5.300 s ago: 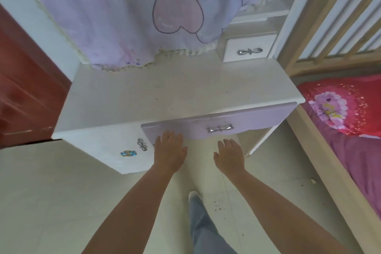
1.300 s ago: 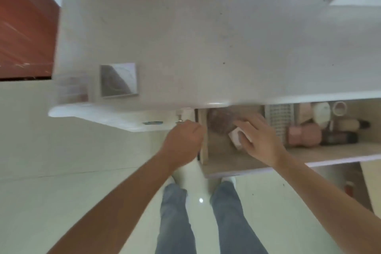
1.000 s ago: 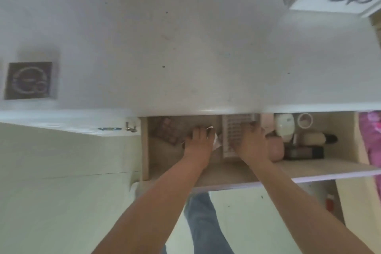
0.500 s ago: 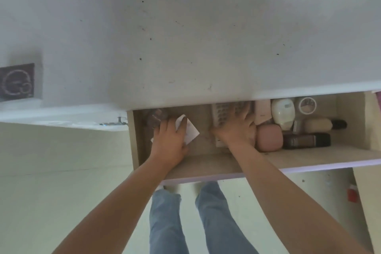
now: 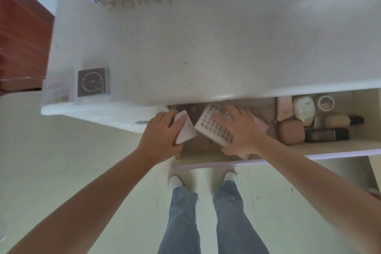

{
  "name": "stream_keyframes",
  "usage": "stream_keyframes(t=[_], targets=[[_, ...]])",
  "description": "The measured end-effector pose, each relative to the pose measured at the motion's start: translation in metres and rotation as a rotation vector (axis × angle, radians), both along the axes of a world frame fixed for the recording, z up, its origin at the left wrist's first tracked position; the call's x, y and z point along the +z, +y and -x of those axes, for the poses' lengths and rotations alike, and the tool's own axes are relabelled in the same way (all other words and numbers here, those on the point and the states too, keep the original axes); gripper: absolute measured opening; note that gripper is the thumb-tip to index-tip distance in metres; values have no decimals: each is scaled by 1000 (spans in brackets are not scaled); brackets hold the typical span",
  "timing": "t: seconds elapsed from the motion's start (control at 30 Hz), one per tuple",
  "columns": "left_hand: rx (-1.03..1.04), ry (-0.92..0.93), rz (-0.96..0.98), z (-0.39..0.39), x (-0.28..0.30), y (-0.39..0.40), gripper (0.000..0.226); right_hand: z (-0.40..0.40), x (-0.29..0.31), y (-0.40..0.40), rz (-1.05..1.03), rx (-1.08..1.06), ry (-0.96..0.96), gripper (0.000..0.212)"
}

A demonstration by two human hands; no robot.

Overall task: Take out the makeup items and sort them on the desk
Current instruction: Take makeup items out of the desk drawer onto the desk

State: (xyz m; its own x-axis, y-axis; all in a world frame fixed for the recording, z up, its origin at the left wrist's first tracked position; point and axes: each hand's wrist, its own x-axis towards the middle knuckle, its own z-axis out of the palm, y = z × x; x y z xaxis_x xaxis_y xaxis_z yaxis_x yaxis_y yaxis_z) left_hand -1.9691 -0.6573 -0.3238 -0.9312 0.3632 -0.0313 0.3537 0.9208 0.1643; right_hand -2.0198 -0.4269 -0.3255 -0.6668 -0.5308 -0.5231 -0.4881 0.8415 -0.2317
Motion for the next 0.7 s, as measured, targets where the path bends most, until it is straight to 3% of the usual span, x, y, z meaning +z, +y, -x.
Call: stream_keyframes(t=[0.13,0.4,0.6,0.7], targets=[[-7,3,10,-2,13,-36,89,3,2,-11,-40,74,-75,96],[-14,15,-55,14,27,-55,93,-7,9,-32,97,39,-67,92],[19,-16,8,31,47,-85,84,-12,44,-41,122,114,12,91],[1,-63,77,40,51,-98,81,-4,55,-45,225,110,197,87]])
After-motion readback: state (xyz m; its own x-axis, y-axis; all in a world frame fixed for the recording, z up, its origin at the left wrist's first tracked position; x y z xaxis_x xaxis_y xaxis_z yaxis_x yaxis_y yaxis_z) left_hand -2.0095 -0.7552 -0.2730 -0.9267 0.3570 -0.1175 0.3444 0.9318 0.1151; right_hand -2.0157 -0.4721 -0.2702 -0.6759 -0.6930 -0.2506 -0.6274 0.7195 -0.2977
